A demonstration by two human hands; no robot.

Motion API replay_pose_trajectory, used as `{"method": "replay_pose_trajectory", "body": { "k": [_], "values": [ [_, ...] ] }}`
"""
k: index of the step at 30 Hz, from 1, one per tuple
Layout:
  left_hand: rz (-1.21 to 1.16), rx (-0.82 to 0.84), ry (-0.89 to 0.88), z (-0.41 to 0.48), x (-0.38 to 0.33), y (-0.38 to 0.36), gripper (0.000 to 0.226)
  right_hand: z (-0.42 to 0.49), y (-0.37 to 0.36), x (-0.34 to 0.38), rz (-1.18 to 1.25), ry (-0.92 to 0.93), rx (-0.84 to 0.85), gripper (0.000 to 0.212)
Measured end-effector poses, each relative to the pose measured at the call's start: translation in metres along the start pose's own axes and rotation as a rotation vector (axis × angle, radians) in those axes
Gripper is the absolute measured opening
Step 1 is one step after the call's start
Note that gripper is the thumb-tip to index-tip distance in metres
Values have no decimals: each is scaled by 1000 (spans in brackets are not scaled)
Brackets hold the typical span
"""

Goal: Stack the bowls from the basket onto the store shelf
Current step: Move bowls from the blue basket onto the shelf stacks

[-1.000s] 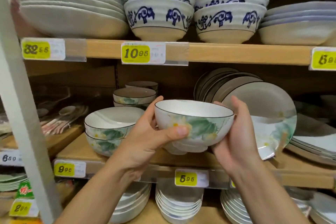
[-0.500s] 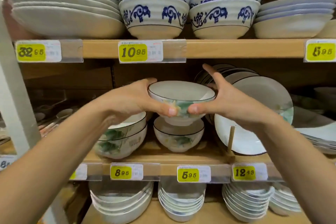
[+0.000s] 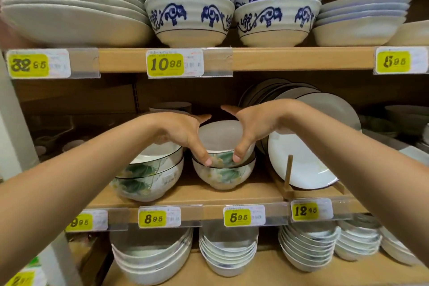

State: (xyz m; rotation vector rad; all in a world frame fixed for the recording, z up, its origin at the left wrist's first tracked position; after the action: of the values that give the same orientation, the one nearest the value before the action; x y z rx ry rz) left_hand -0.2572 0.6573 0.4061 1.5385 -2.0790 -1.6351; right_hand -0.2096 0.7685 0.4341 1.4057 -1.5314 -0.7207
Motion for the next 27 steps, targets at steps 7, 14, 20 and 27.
{"method": "replay_pose_trajectory", "body": {
  "k": [7, 14, 20, 27],
  "values": [
    [117, 27, 123, 4, 6, -1, 103, 17, -7, -2, -136, -98, 93, 120],
    [176, 65, 130, 11, 4, -5, 103, 28, -15, -4, -179, -141, 199, 99],
    [156, 72, 132, 9, 4, -6, 91, 35, -12, -4, -210, -148, 206, 102],
    [130, 71, 135, 2, 3, -8, 93, 36, -14, -1, -249, -141, 225, 108]
  ]
}}
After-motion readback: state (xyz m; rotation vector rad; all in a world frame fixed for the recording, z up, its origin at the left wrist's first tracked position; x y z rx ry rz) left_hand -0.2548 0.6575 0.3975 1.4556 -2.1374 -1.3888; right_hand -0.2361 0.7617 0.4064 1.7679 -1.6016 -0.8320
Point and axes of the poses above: each hand's wrist, its own z-axis towards the middle knuckle, its own y-axis out of the back of the hand, x = y × z, the point moved 10 cm from there along z, towards the middle knuckle, and after that the axes turned 15 degrees about x, right-handed, at the moved point
